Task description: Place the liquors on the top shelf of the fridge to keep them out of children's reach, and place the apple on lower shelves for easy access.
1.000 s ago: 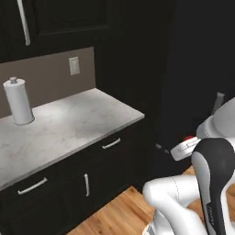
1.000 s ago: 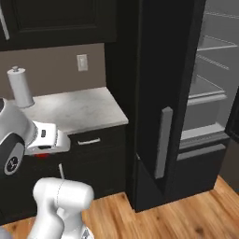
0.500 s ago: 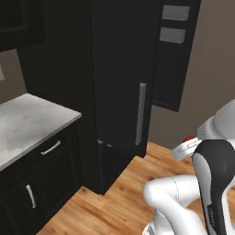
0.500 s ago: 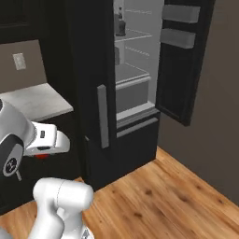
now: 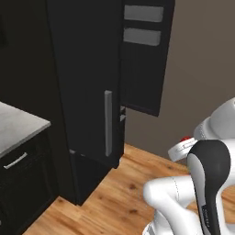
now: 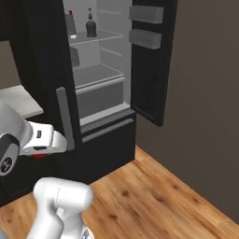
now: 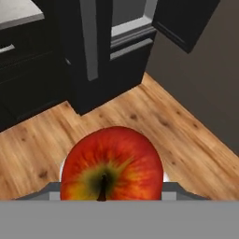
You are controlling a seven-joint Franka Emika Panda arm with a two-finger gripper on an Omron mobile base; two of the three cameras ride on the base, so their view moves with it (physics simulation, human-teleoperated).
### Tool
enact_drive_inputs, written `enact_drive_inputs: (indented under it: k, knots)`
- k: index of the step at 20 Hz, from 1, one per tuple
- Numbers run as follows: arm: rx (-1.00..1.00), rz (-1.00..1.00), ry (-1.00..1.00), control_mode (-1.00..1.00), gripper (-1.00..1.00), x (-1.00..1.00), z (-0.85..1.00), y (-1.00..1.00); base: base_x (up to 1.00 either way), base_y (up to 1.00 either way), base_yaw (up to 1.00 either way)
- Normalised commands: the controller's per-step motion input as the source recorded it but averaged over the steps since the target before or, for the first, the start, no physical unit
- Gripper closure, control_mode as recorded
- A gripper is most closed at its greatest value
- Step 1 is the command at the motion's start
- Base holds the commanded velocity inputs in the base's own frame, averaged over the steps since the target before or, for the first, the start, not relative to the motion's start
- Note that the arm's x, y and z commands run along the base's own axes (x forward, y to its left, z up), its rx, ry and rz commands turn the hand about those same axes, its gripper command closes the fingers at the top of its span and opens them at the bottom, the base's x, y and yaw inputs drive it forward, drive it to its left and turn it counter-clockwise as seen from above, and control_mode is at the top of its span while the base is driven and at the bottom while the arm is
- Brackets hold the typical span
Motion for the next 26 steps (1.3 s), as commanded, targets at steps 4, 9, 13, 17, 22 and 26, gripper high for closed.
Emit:
enact_drive_inputs:
  k: [4,9,13,17,22,26]
  knots:
    - [0.00,0.00,0.00,1.00,1.00,0.00,0.00,0.00,0.36,-0.93,0.34]
    - [0.00,0.00,0.00,1.00,1.00,0.00,0.00,0.00,0.45,-0.82,0.51]
    - [0.00,0.00,0.00,1.00,1.00,0.00,0.00,0.00,0.44,-0.65,0.61]
    - [0.00,0.00,0.00,1.00,1.00,0.00,0.00,0.00,0.45,-0.68,0.59]
    - [0.00,0.00,0.00,1.00,1.00,0.00,0.00,0.00,0.45,-0.79,0.50]
    - [0.00,0.00,0.00,1.00,1.00,0.00,0.00,0.00,0.45,-0.71,0.36]
